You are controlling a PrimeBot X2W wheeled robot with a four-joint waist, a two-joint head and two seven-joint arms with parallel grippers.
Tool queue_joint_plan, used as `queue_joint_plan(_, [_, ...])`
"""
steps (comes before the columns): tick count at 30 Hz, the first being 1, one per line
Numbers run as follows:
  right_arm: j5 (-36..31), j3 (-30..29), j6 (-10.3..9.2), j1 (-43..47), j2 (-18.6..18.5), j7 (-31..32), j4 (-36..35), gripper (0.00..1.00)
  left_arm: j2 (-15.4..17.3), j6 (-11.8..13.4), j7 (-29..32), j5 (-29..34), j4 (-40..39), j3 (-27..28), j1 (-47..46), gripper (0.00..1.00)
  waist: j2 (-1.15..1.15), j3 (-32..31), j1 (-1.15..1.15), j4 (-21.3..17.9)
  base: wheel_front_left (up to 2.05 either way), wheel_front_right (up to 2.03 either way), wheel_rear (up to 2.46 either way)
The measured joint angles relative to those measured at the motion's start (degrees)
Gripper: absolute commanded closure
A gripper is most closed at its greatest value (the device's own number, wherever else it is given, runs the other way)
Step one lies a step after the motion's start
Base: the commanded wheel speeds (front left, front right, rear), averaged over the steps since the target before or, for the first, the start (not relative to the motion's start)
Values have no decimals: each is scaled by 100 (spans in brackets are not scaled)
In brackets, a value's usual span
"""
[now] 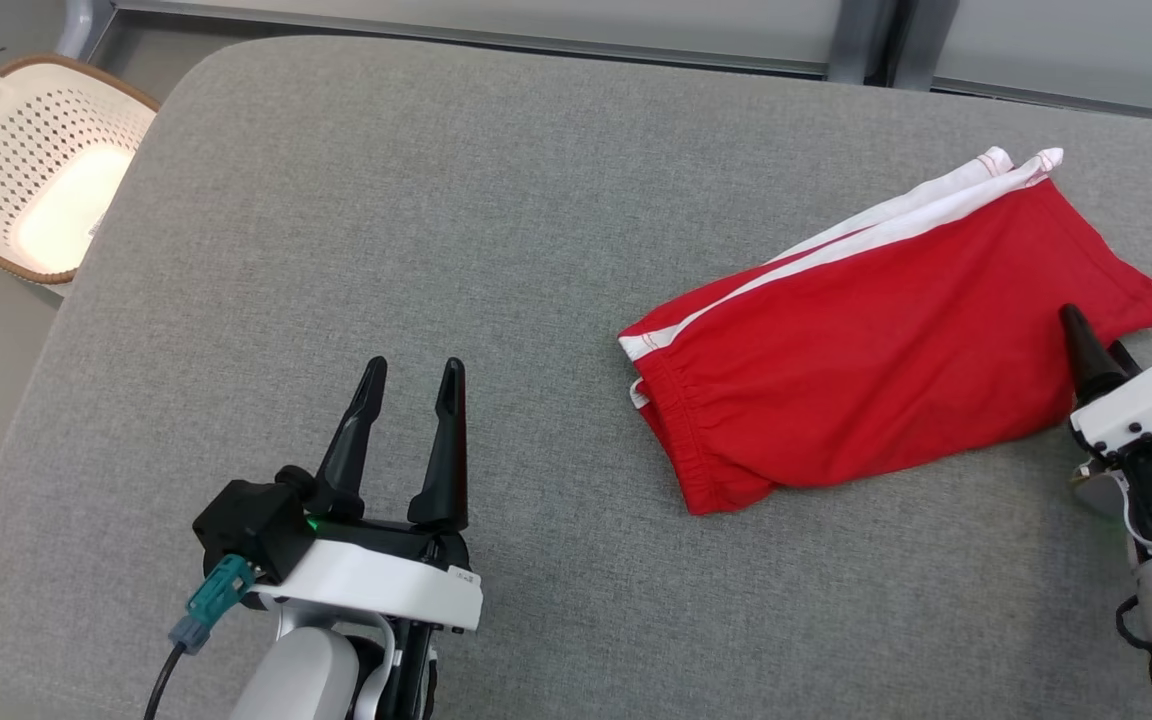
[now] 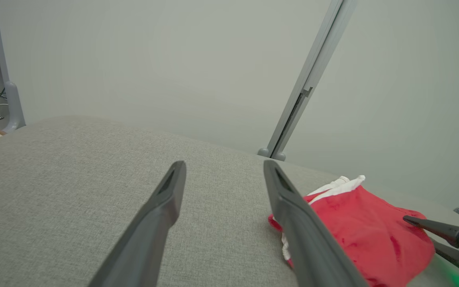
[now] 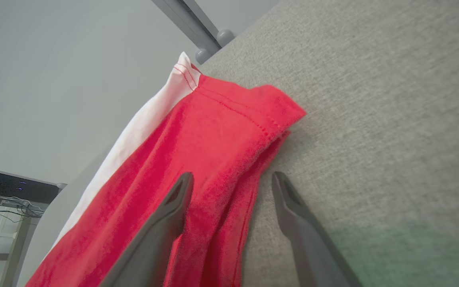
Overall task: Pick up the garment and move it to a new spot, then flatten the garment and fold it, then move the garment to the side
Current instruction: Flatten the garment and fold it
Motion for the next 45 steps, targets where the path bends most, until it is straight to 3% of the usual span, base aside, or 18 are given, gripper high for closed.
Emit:
queue_joint_plan(17, [-424, -92, 1, -1134, -349, 506, 864, 0, -1, 80, 0, -191, 13, -328, -213, 0, 0, 397, 0, 421, 0, 0, 0])
queue_joint_plan(18, [-448, -93, 1, -1188, -354, 497, 917, 57, 0, 81, 0, -197, 16, -332, -222, 0, 0, 404, 0, 437, 0, 0, 0])
queue_joint_plan(19, [-471, -62, 1, -1221, -354, 467, 928, 100, -1, 86, 0, -201, 20, -335, -225, 0, 0, 408, 0, 447, 0, 0, 0])
queue_joint_plan(30, [-186, 257, 3, -772, -200, -515, 567, 100, -2, 140, 0, -179, 122, -237, -204, 0, 0, 188, 0, 289, 0, 0, 0])
queue_joint_plan(39, [357, 475, 1, 216, -48, -1196, -253, 100, -3, 78, 0, -12, 214, -62, -93, 0, 0, -196, 0, -237, 0, 0, 0])
queue_joint_plan(45, [321, 316, 1, 1038, 12, -1639, -637, 100, -4, 26, 0, 103, 311, 57, 34, 0, 0, -505, 0, -659, 0, 0, 0])
